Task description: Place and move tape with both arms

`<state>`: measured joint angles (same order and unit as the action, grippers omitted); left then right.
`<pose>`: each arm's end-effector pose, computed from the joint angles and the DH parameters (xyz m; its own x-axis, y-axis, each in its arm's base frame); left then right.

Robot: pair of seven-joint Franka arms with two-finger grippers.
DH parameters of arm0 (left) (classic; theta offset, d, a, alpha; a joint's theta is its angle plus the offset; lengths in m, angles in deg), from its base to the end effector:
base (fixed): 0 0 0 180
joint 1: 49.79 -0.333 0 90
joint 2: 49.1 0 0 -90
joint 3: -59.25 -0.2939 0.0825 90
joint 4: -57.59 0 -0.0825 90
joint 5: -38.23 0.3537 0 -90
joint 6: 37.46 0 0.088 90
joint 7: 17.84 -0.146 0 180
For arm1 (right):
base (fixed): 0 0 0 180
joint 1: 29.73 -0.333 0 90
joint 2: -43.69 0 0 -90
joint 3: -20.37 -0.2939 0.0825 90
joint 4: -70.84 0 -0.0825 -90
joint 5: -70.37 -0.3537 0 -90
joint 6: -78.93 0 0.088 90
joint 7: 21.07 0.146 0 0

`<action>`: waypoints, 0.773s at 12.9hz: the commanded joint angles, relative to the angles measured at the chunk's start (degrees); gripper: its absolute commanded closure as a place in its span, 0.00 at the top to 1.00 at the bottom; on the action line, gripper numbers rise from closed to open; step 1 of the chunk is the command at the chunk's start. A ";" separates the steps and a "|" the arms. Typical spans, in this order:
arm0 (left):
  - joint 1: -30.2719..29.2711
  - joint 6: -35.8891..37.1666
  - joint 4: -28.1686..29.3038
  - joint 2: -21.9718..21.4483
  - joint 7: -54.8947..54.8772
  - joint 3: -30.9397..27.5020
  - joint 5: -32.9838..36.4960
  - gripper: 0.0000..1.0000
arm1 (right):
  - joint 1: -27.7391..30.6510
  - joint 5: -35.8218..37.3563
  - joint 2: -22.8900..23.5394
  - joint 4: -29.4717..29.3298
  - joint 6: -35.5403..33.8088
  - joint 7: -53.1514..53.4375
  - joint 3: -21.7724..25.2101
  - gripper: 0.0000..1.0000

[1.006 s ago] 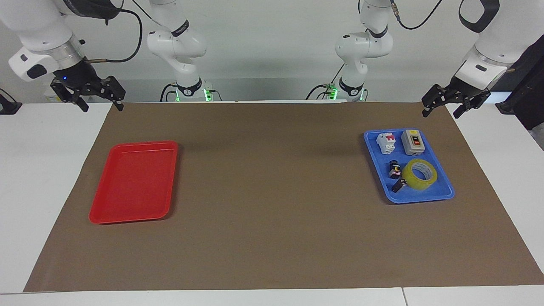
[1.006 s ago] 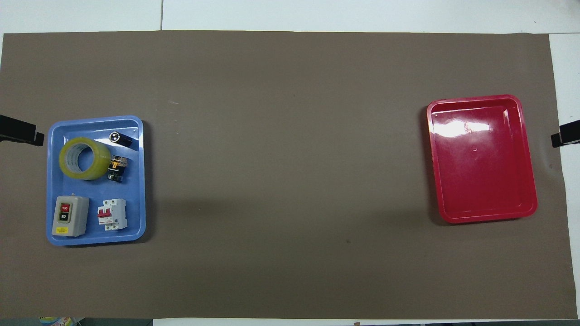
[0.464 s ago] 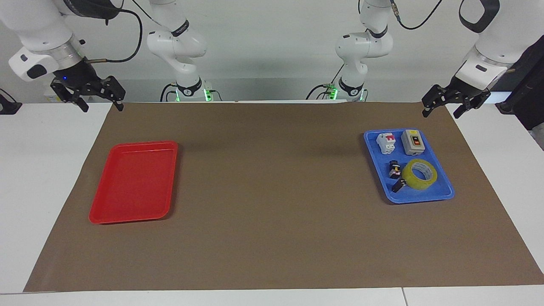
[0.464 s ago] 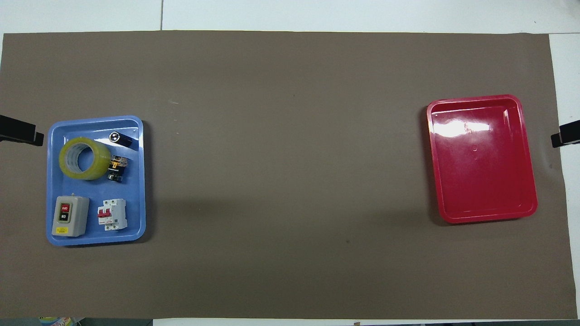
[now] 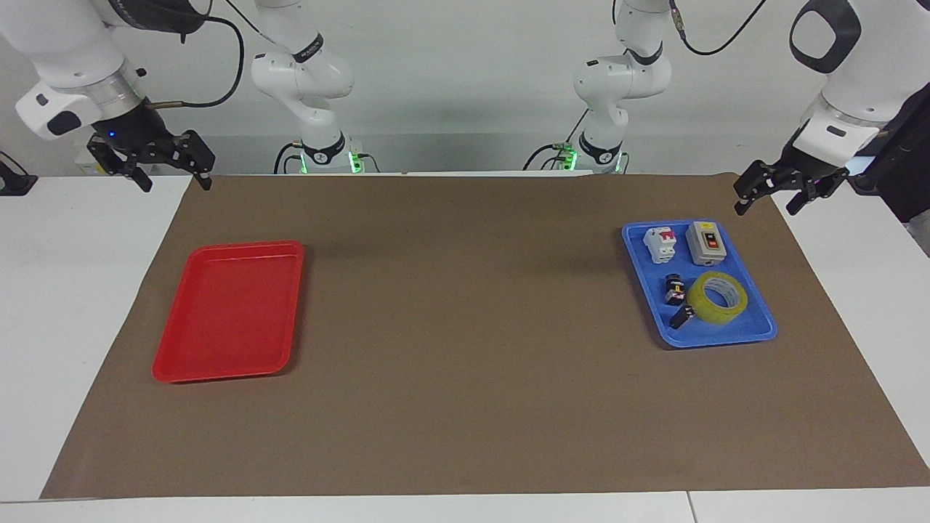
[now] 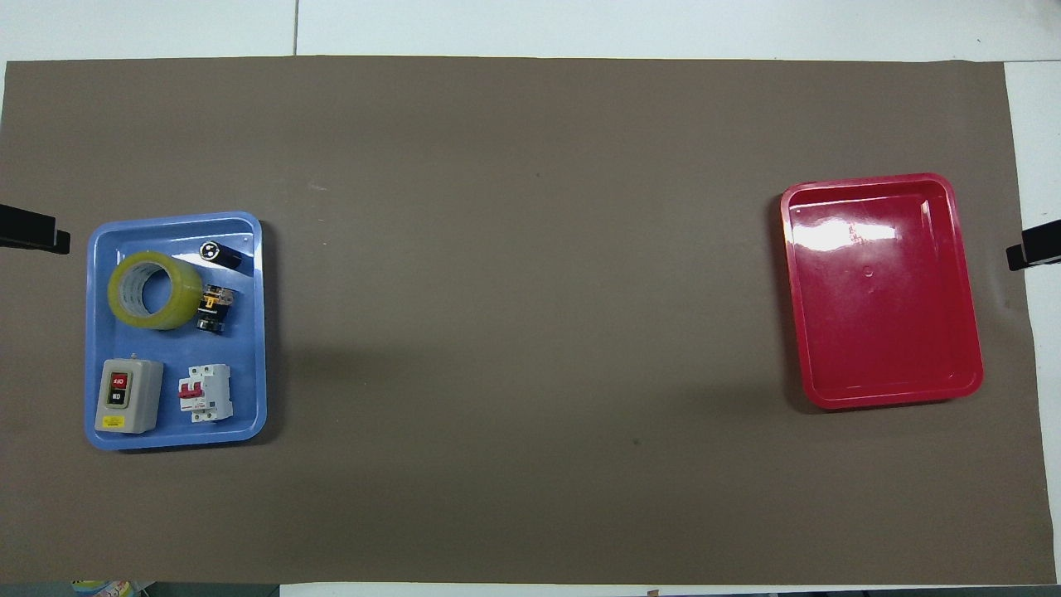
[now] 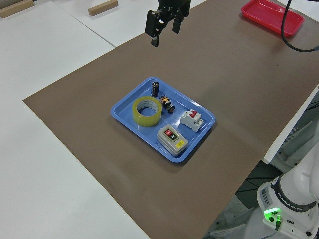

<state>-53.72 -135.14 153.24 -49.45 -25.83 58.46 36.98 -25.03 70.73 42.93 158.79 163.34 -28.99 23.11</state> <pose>0.5329 0.0411 0.5347 0.9976 -0.0542 0.0441 -0.0549 -0.9984 0.0158 0.5042 -0.0670 0.5776 0.9988 0.0080 -0.0488 0.0079 -1.0000 -0.0011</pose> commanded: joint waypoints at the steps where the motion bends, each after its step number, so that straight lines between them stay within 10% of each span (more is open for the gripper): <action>1: -2.48 -8.11 6.72 -0.18 -0.36 0.09 1.08 1.00 | 0.31 -0.72 -0.04 0.21 -0.04 0.36 -0.28 1.00; 10: -7.41 -26.32 16.75 9.49 1.40 0.00 1.08 1.00 | -0.05 -0.72 -0.91 2.22 0.04 -0.16 -0.54 1.00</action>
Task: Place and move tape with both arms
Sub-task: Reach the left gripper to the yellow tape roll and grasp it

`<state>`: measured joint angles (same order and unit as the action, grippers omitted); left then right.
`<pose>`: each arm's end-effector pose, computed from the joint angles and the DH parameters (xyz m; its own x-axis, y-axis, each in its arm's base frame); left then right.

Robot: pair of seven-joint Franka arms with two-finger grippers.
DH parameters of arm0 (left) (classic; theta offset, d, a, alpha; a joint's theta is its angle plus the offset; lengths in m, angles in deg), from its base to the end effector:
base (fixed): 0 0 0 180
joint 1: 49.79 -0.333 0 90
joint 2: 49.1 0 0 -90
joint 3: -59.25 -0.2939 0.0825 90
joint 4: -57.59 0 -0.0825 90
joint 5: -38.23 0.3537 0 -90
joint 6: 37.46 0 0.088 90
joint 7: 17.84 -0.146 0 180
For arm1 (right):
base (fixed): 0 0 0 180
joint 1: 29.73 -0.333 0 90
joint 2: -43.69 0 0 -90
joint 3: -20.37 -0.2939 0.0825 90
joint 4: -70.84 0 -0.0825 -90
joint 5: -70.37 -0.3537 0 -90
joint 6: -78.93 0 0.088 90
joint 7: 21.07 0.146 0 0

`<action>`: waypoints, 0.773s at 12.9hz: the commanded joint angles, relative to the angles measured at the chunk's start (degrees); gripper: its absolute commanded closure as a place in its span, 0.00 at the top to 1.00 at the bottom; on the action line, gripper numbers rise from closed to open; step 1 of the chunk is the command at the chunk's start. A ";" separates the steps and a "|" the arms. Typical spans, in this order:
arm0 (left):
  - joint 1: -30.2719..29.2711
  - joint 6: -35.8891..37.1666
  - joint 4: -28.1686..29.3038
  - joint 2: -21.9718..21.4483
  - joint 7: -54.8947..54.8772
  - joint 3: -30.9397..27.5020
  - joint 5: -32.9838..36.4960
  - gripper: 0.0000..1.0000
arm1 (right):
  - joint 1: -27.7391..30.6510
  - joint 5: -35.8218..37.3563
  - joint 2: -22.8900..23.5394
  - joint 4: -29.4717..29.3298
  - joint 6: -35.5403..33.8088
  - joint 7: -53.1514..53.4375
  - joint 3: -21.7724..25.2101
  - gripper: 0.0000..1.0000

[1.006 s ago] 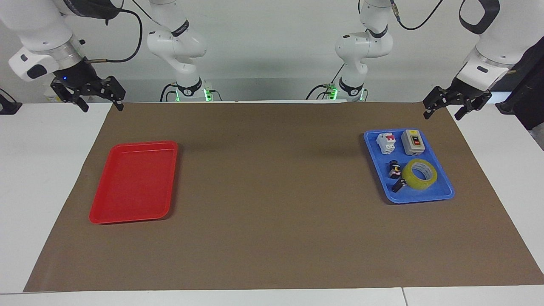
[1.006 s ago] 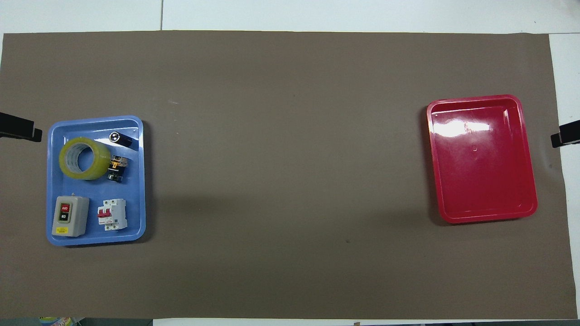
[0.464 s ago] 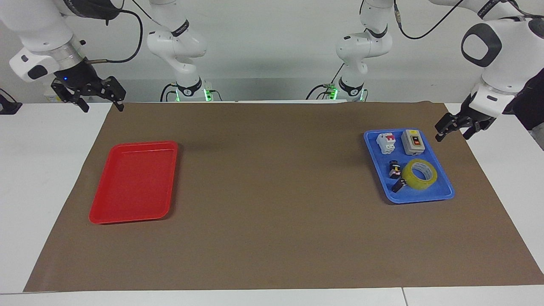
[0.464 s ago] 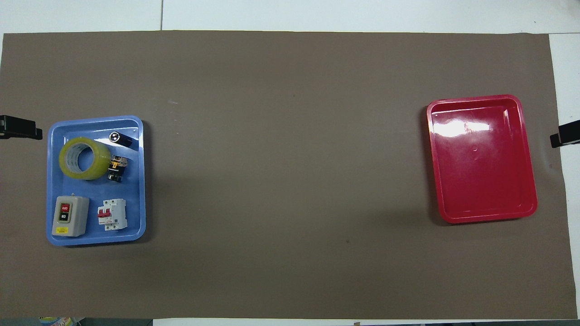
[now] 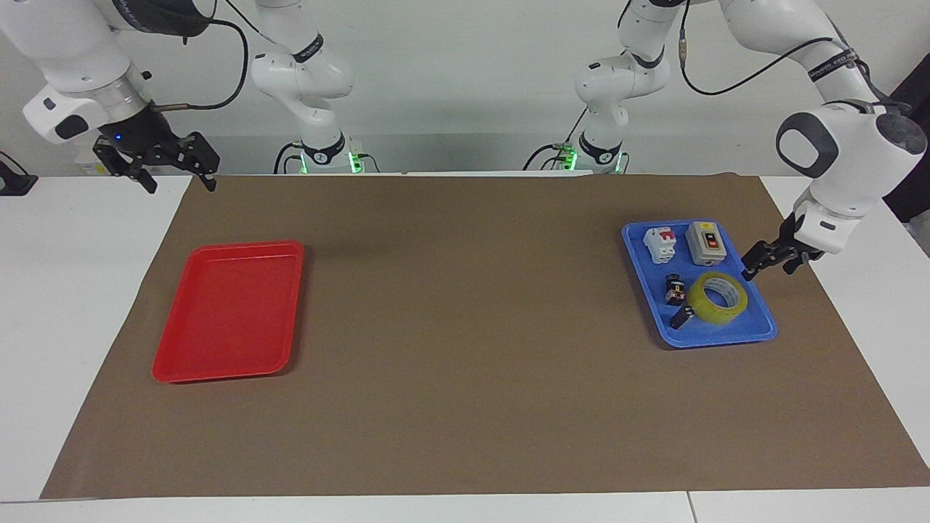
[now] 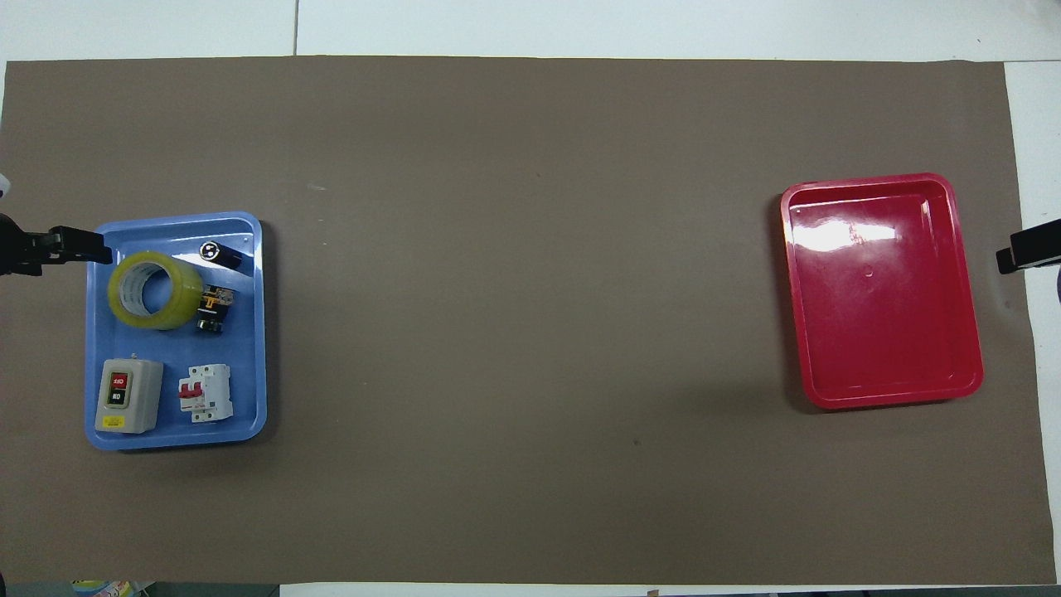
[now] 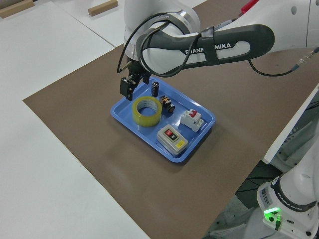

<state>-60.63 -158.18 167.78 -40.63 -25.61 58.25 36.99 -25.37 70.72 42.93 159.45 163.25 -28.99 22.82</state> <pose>0.5563 0.1146 0.3716 0.9959 0.0816 0.0378 0.0812 -0.9966 0.0114 0.5041 -0.0613 0.5725 0.9979 0.0190 -0.0618 0.0189 -0.9998 -0.0030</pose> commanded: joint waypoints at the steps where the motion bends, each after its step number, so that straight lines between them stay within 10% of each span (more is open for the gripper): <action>1: -1.10 -5.21 3.88 0.85 1.18 0.21 1.07 1.00 | 0.21 -0.79 -1.00 2.01 0.23 0.01 -0.25 1.00; 10: -1.37 -18.76 14.27 3.31 3.65 0.30 1.07 0.83 | -1.20 -0.80 -1.35 2.45 0.23 0.54 -0.78 1.00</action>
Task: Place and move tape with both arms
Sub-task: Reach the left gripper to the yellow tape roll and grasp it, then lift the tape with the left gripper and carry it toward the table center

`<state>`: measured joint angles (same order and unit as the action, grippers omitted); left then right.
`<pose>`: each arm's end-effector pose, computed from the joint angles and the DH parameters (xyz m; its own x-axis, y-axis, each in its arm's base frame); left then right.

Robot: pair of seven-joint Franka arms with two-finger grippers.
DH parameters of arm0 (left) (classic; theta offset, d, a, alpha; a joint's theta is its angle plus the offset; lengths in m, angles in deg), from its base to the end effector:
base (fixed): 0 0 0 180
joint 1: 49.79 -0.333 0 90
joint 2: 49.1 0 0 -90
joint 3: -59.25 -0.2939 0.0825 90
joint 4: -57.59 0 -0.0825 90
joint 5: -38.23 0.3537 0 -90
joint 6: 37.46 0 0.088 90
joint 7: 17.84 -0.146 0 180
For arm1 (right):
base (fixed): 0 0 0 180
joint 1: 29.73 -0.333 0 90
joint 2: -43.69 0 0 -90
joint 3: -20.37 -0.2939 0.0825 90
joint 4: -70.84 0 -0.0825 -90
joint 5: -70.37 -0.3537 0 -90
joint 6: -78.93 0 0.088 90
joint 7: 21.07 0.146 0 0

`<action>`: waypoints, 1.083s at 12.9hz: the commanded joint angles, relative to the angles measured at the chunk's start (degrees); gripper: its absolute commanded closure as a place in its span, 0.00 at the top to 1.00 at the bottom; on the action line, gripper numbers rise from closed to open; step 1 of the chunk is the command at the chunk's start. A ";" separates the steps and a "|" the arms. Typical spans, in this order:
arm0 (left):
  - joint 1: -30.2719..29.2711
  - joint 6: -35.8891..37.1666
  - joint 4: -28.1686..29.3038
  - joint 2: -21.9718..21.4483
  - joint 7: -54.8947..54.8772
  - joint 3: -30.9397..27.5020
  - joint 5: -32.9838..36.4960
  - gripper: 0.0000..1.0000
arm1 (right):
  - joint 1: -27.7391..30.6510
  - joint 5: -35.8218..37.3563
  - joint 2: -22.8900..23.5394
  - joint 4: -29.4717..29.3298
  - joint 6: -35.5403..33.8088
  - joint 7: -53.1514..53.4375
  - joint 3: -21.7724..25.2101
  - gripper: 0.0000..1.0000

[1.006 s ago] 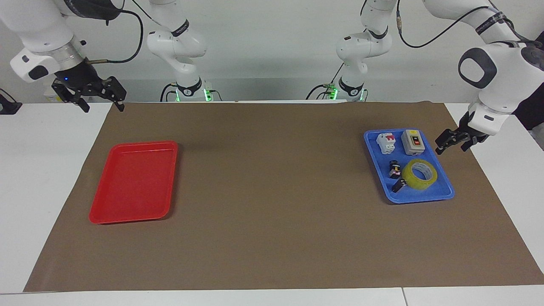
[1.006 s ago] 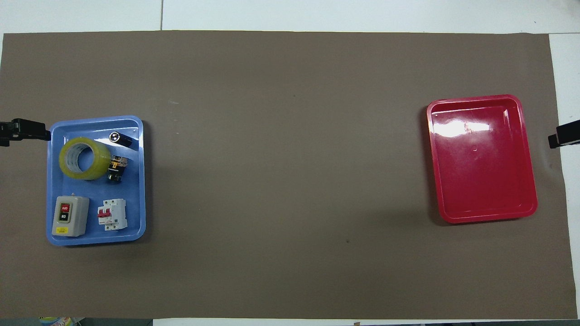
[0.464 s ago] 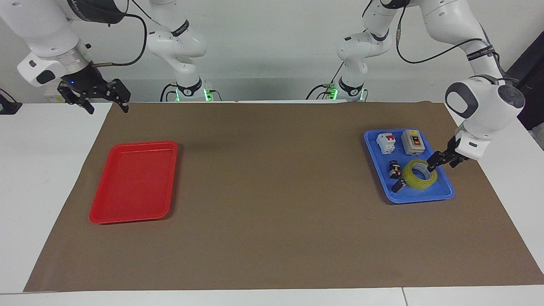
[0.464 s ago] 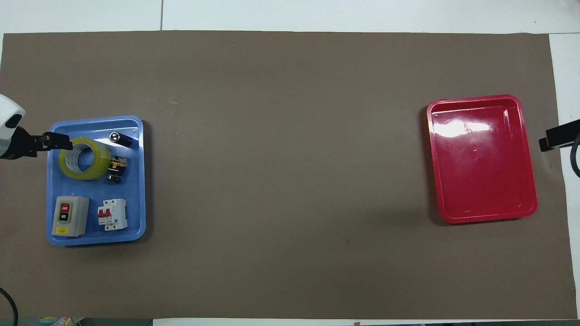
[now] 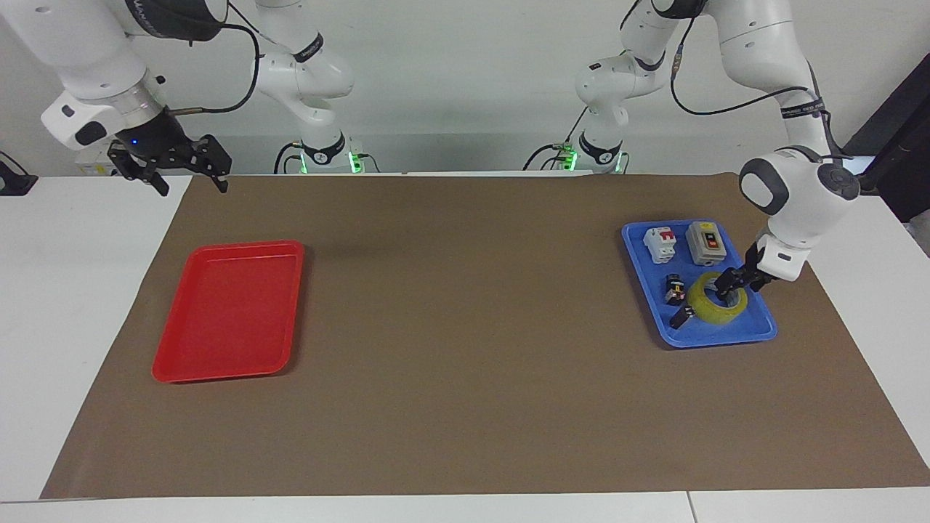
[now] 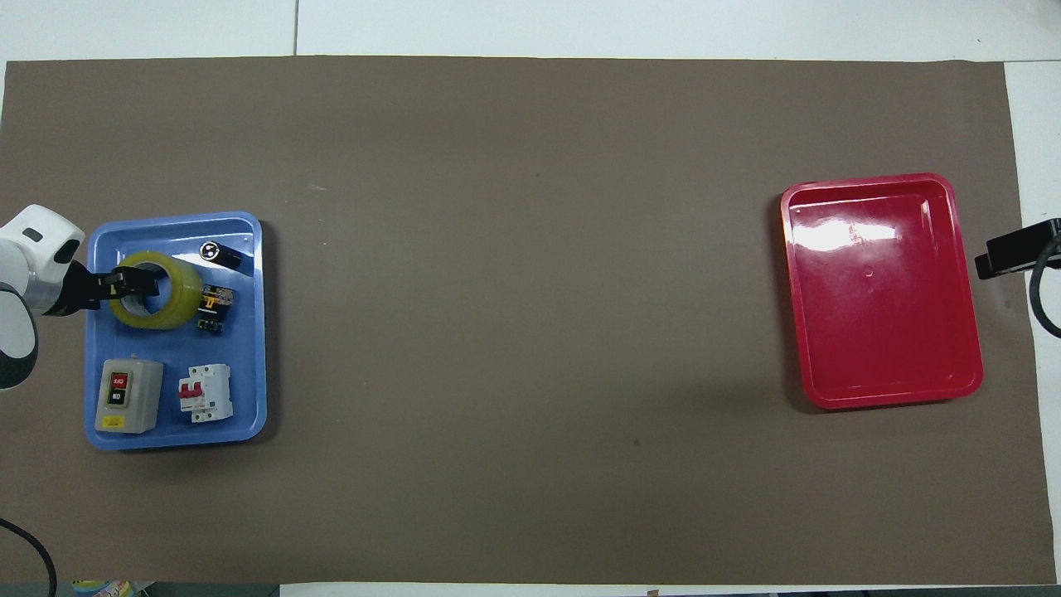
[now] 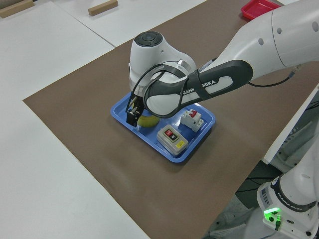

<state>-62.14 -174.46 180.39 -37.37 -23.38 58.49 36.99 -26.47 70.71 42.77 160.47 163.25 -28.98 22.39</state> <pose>0.5307 0.1228 0.2727 0.9882 0.1468 0.0441 0.1466 -0.9892 0.0085 0.5038 -0.0476 0.5663 0.9960 0.0456 -0.0766 0.0454 -0.9990 -0.0052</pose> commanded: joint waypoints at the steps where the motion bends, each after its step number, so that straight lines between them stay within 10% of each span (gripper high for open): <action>1: 0.05 -1.96 1.48 0.05 1.42 0.06 1.07 0.26 | -0.36 -0.78 -1.19 1.43 0.23 0.52 -0.35 1.00; 2: -0.30 -0.39 1.05 0.05 0.98 0.06 1.07 0.00 | -0.36 -0.78 -1.19 1.43 0.23 0.44 -0.35 1.00; 9: -1.10 29.82 -17.12 -1.87 0.10 -0.21 3.78 0.00 | -0.36 -0.78 -1.28 1.34 -0.12 0.44 -0.44 1.00; 14: 7.31 29.70 -13.12 -9.88 4.82 -0.03 5.28 0.00 | -0.36 -0.78 -1.28 1.51 0.05 0.44 -0.53 1.00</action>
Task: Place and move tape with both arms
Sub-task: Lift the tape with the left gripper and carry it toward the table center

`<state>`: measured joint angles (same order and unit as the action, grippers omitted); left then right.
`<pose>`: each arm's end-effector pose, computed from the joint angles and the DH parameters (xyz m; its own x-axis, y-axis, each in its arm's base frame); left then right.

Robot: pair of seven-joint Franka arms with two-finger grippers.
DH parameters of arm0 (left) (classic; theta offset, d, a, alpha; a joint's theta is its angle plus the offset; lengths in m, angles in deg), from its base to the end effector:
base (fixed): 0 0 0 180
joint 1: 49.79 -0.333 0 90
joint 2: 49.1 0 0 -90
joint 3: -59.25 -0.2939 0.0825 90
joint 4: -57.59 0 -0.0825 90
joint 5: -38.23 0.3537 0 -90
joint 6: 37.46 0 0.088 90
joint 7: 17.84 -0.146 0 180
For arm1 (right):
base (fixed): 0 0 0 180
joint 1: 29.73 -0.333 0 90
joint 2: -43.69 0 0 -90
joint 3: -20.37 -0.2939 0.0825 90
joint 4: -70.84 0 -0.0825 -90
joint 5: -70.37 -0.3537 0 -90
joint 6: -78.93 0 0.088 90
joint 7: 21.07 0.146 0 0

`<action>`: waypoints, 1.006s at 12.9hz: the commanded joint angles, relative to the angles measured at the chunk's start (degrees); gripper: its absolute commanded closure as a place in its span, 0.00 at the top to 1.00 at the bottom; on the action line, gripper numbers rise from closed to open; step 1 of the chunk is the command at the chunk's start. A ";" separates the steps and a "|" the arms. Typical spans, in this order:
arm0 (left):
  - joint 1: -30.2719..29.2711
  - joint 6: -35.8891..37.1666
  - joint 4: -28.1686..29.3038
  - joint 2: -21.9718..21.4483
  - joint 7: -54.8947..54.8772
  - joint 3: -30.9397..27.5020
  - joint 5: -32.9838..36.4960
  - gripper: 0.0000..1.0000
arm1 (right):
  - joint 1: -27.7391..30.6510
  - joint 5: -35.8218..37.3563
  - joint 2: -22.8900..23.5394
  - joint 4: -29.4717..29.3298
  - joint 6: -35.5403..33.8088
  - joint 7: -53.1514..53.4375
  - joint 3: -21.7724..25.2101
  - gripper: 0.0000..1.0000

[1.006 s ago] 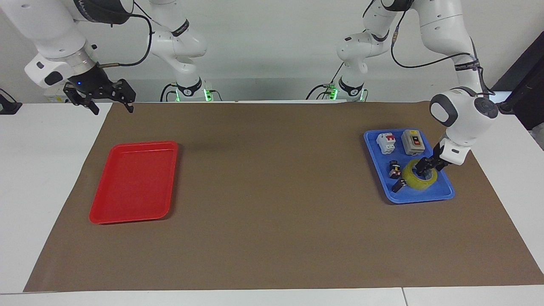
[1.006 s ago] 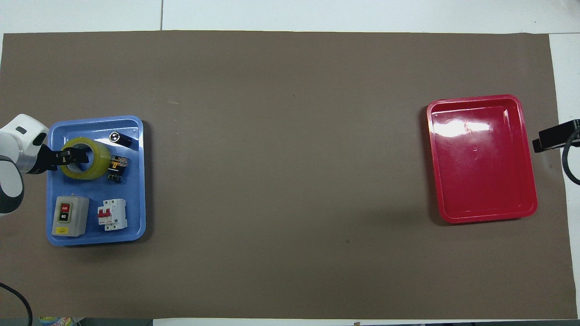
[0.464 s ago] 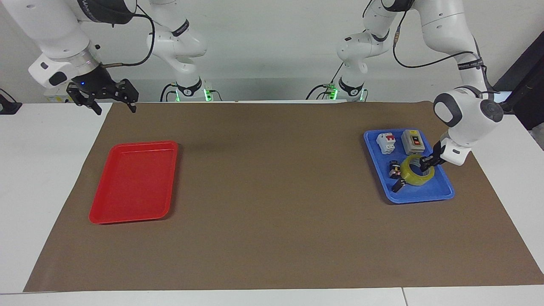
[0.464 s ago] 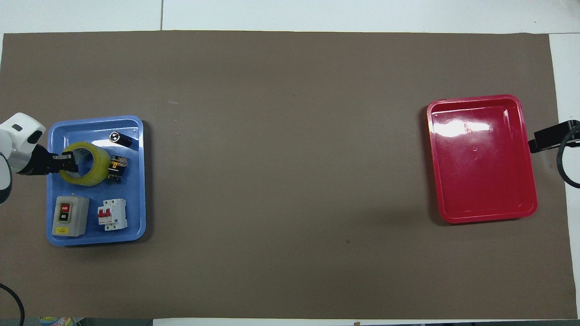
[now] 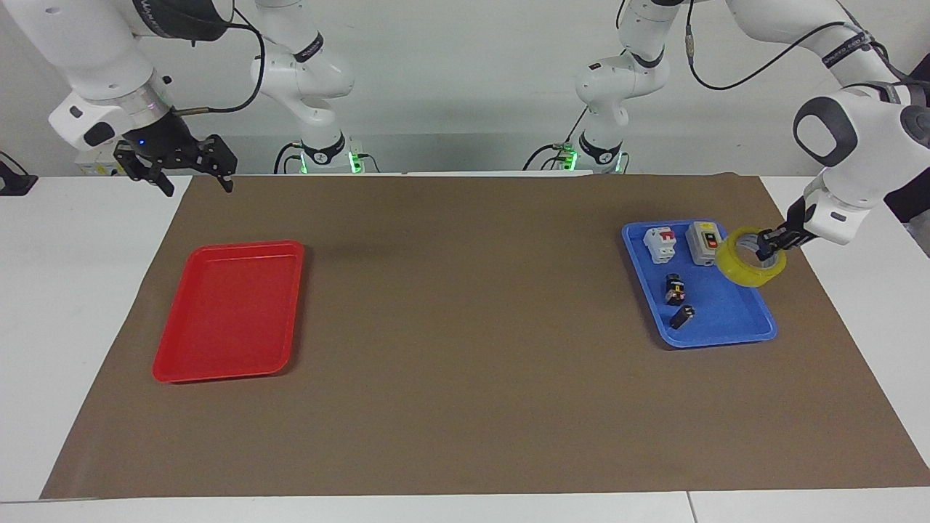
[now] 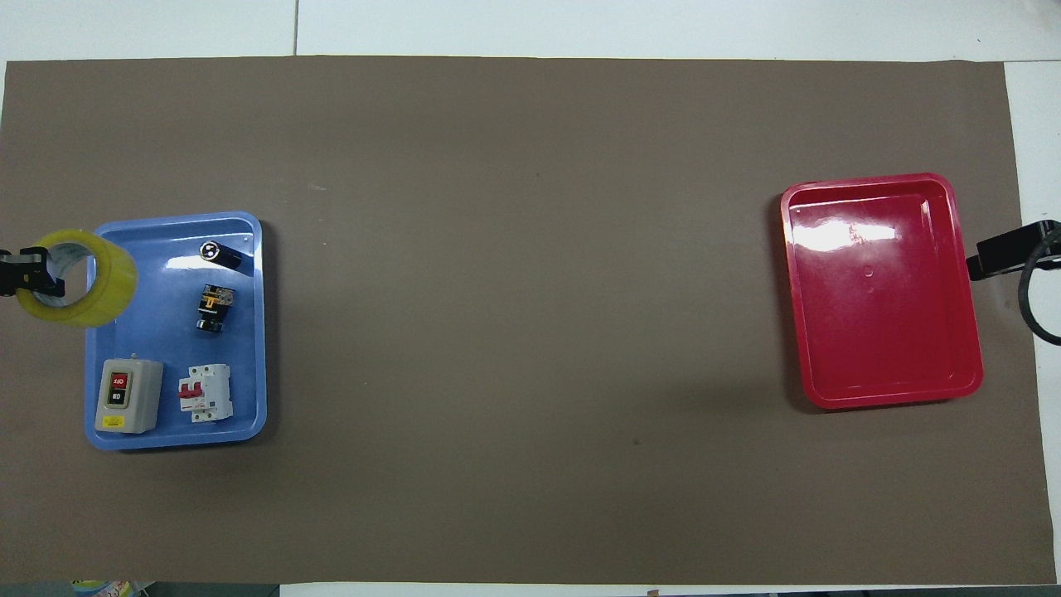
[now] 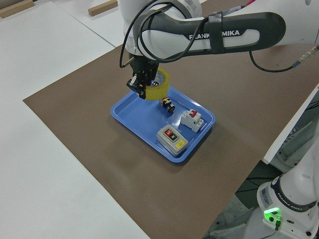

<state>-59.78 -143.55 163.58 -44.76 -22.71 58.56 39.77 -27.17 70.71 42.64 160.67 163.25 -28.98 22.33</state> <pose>0.5319 0.1034 0.4222 0.9927 0.0933 -0.0760 0.0921 -0.9956 -0.0197 0.5037 -0.0409 0.5660 0.9952 0.0588 -0.0778 0.0586 -0.9983 -0.0054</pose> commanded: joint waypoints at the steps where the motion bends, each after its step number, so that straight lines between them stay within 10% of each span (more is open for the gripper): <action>1: 8.46 -4.27 5.61 -3.01 7.48 -0.02 4.59 0.00 | 0.34 -0.78 -1.15 1.49 0.05 0.44 -0.47 1.00; 4: 17.87 -16.58 13.96 -4.25 19.33 0.25 4.96 0.00 | 0.25 -0.78 -1.77 2.55 0.23 0.52 -0.64 1.00; 13: 44.25 -23.29 5.83 8.74 53.09 0.16 5.05 0.00 | 0.42 -0.78 -2.21 3.43 0.32 0.44 -0.64 1.00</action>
<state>-18.75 -167.53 174.57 -39.25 25.36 59.83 42.91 -27.17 70.71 41.87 162.46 163.25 -28.98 22.14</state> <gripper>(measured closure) 0.784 0.000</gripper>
